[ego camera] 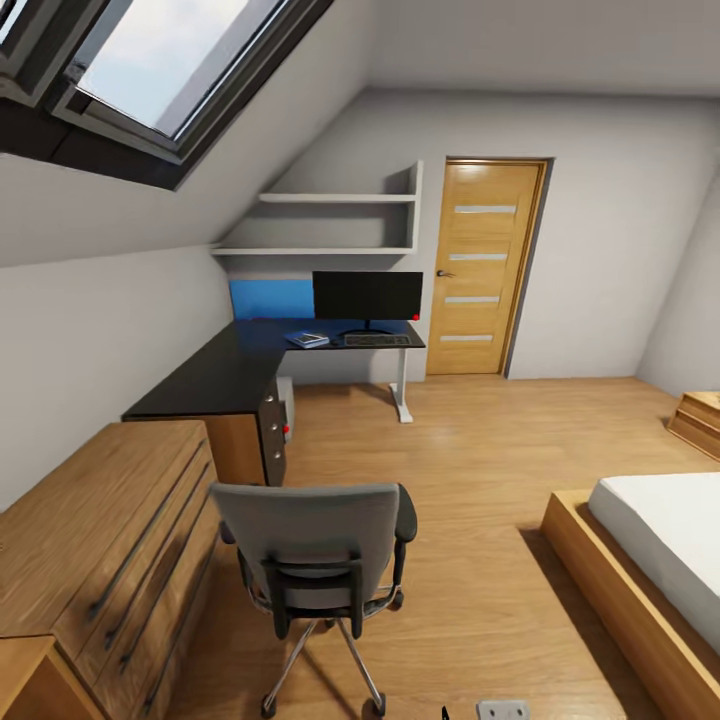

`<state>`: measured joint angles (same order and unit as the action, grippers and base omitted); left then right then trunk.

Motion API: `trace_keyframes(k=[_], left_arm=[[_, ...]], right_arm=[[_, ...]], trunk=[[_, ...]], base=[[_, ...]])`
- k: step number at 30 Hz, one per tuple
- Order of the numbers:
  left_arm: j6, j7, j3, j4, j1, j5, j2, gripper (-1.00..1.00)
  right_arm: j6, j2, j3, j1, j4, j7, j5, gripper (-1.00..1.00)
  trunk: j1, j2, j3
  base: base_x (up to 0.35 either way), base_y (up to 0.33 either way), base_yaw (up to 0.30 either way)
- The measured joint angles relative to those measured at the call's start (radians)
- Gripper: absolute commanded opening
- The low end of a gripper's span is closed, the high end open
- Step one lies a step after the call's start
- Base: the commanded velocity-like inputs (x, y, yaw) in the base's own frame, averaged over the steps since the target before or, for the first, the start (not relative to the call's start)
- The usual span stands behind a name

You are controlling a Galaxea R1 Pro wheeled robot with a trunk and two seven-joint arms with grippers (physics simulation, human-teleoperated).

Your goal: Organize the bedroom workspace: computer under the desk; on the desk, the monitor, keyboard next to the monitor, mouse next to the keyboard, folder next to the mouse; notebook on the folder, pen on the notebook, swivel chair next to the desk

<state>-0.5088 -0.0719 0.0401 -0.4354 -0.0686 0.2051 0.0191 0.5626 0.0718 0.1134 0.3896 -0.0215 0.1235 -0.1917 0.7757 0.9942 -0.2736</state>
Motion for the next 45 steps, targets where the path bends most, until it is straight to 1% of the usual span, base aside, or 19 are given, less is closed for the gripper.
trace_keyframes(k=[8, 27, 31, 45], left_arm=[[0.000, 0.000, 0.000, 0.000, 0.000, 0.000, 0.000, 1.00], [0.000, 0.000, 0.000, -0.006, 0.000, -0.001, 0.001, 1.00], [0.002, -0.001, -0.001, -0.010, 0.000, -0.001, 0.004, 1.00], [0.005, -0.003, -0.001, -0.014, 0.000, 0.001, 0.003, 1.00]], right_arm=[[0.000, -0.001, 0.000, 0.000, 0.001, -0.001, -0.002, 1.00], [0.001, -0.002, 0.000, 0.000, 0.001, -0.001, -0.003, 1.00], [-0.001, -0.002, 0.000, -0.001, 0.001, -0.002, -0.004, 1.00], [0.001, -0.005, 0.000, 0.000, 0.001, -0.006, -0.006, 1.00]], trunk=[[0.000, 0.000, 0.000], [0.000, 0.000, 0.000], [0.015, 0.028, -0.012], [0.069, 0.126, -0.056]], base=[[0.000, 0.112, -0.002], [0.000, 0.009, 0.000], [0.000, 0.000, 0.000], [0.000, 0.000, 0.000]])
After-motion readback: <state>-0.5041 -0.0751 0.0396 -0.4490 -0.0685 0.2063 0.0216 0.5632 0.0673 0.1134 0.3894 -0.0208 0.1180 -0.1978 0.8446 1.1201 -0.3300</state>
